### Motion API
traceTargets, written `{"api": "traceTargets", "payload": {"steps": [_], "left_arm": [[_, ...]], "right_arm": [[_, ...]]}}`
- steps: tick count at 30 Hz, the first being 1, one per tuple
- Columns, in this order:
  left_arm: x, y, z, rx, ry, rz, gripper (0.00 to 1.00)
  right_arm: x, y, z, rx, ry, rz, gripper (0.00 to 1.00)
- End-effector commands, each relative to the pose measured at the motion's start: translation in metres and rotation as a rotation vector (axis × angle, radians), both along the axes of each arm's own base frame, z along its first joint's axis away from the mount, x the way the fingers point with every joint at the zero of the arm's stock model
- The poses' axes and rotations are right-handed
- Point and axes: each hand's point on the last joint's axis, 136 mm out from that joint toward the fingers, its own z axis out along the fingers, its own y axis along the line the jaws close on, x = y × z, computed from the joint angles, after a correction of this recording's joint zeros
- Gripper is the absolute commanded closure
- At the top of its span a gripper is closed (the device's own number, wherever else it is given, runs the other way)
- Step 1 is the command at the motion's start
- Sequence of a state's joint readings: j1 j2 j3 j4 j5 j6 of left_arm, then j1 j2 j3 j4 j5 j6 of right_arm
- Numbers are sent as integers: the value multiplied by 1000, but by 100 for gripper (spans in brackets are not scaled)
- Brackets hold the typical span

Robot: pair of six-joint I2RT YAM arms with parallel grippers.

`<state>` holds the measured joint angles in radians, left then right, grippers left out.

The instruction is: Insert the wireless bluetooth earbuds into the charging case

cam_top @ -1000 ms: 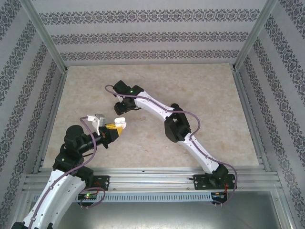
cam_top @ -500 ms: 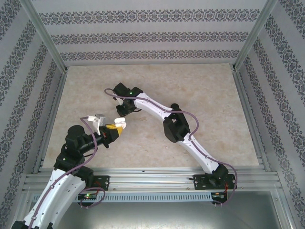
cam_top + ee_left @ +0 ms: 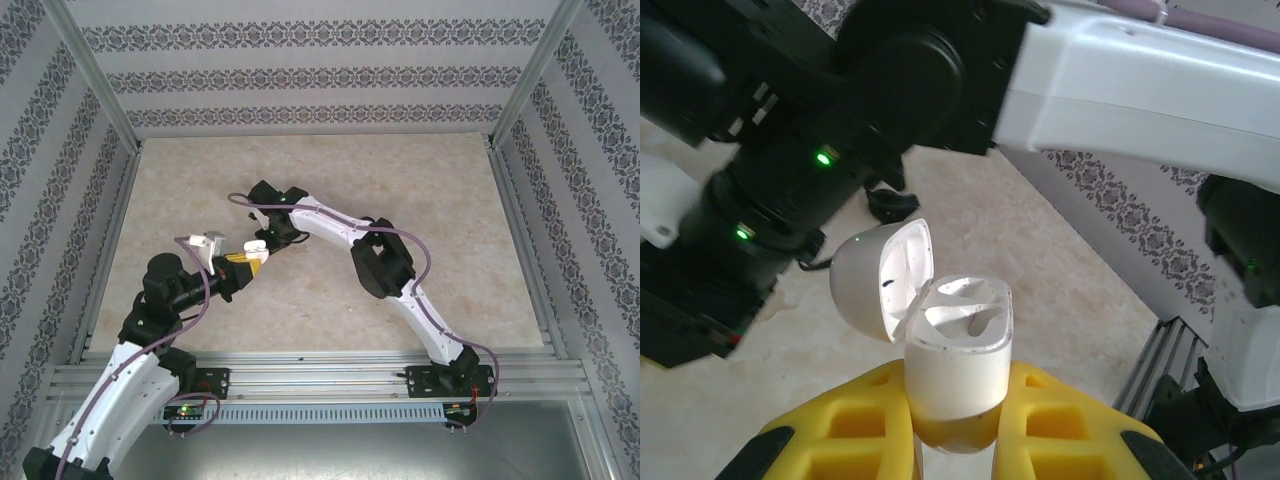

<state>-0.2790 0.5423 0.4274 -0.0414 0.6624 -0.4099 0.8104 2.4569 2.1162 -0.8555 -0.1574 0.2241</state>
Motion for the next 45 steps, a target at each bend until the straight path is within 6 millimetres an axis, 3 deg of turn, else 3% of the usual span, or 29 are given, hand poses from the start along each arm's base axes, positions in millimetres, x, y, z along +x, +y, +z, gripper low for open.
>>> {"api": "traceTargets", "payload": {"steps": [1, 9, 13, 18, 25, 34, 37, 45], "left_arm": [[6, -4, 16, -71, -61, -18, 100], [13, -14, -4, -117, -43, -60, 100], [15, -22, 5, -117, -46, -104, 100], [15, -24, 14, -84, -76, -122, 100], [10, -23, 11, -76, -58, -122, 100], [16, -23, 9, -52, -84, -119, 100], [18, -27, 5, -55, -103, -142, 100], [23, -35, -6, -73, -119, -192, 100]], "right_arm": [[-8, -33, 3, -26, 34, -88, 87], [-52, -133, -15, -96, 108, -341, 87], [-77, -155, -23, -115, 144, -389, 85], [-91, -156, -23, -119, 174, -423, 77], [-88, -147, 11, -53, 171, -463, 57], [-75, -148, 46, -117, 113, -367, 56], [-73, -145, 45, -128, 118, -285, 55], [-67, -144, 19, -150, 176, -198, 54]]}}
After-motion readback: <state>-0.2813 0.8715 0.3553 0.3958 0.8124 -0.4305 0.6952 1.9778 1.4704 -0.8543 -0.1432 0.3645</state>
